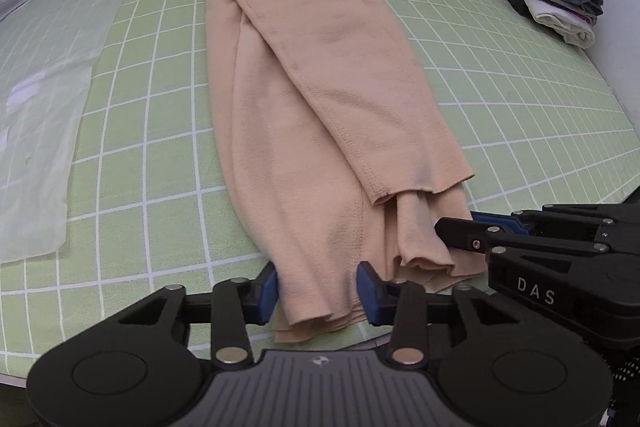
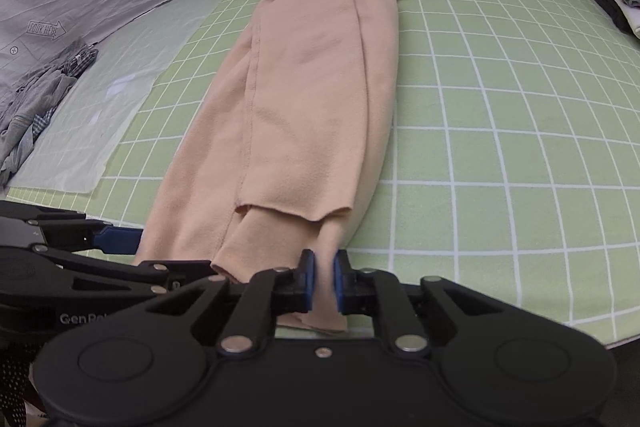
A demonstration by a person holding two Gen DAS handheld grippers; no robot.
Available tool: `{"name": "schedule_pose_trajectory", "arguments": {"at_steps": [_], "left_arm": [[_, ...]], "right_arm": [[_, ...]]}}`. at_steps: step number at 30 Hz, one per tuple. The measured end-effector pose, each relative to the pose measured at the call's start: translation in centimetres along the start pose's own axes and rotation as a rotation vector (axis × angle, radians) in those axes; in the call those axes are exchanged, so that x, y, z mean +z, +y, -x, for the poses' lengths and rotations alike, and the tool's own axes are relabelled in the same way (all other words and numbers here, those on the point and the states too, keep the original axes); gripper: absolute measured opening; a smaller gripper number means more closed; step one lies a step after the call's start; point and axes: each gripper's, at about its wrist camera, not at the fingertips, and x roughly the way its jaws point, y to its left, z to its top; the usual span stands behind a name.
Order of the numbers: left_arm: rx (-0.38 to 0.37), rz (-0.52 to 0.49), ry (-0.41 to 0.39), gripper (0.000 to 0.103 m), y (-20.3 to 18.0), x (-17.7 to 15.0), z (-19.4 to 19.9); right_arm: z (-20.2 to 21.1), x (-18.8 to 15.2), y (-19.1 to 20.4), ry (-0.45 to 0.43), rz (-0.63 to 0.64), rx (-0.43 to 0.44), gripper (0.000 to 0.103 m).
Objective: Fold clothes
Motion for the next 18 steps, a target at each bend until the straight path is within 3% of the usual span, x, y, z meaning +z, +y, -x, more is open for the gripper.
{"name": "schedule_pose_trajectory", "arguments": {"at_steps": [3,8,18], "left_arm": [[-0.066,0.093,0.006,0.024,1.3,0.8,0.8],[-0.175,0.22,-0.041,0.021,2.9,3.1,2.8],[-0.291,0.367,-0.225,0.011,3.9,11.0,6.4]], "right_arm": [[0.7,0.5,-0.3,0.006,-0.026,0.037,0.01],[3.0,3.0,-0.7,-0.091,-0.03,0.076,0.009],[5.5,10.9,-2.3,-0.281,-0.075,0.129,0.009]]}}
